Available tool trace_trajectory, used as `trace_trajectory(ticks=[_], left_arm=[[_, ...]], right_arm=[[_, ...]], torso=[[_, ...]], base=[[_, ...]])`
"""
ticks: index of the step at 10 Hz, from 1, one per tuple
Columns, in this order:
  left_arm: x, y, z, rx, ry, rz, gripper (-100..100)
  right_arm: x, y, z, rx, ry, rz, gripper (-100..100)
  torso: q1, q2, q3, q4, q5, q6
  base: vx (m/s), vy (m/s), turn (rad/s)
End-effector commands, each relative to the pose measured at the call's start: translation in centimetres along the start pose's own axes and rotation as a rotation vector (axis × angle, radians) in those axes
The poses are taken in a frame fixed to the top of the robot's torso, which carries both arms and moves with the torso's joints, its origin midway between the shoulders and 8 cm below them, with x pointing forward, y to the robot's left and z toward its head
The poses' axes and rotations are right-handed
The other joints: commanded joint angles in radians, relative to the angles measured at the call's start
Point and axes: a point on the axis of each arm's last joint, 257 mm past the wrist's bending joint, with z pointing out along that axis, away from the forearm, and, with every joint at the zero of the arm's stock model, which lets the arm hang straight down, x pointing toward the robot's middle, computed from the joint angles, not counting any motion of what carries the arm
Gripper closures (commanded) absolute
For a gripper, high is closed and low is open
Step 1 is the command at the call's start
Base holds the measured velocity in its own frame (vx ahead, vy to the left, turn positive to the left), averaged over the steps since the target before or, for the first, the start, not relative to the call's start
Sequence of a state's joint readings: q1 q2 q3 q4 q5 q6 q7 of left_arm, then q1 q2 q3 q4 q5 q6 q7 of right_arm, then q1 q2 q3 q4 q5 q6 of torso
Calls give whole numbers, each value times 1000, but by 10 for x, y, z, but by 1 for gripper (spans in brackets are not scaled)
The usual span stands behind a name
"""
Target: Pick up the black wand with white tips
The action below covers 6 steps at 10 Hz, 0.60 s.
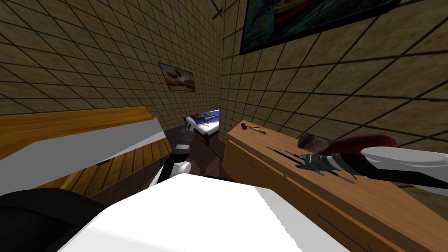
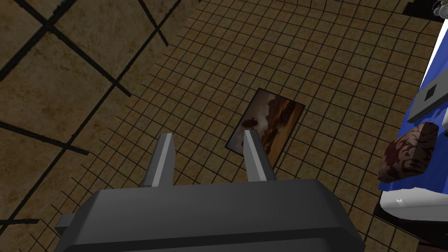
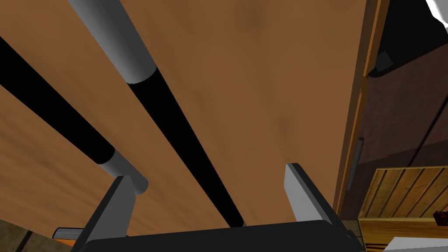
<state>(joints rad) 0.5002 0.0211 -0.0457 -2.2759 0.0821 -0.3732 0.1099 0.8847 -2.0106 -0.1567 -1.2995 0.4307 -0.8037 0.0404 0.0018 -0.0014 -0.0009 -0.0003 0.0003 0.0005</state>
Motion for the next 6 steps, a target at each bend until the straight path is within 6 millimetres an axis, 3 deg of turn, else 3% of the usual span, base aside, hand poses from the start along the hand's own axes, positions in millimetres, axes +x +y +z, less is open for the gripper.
trace_trajectory(ticks=[1,6], left_arm=[[0,0,0,0,0,0,0],[0,0,0,0,0,0,0]], right_arm=[[0,-1,0,-3,10,-12,-100],[37,-6,-12,-61,212,-119,-100]], torso=[[0,0,0,0,0,0],[3,-1,-1,0,1,0]], base=[[7,7,-1],[40,57,94]])
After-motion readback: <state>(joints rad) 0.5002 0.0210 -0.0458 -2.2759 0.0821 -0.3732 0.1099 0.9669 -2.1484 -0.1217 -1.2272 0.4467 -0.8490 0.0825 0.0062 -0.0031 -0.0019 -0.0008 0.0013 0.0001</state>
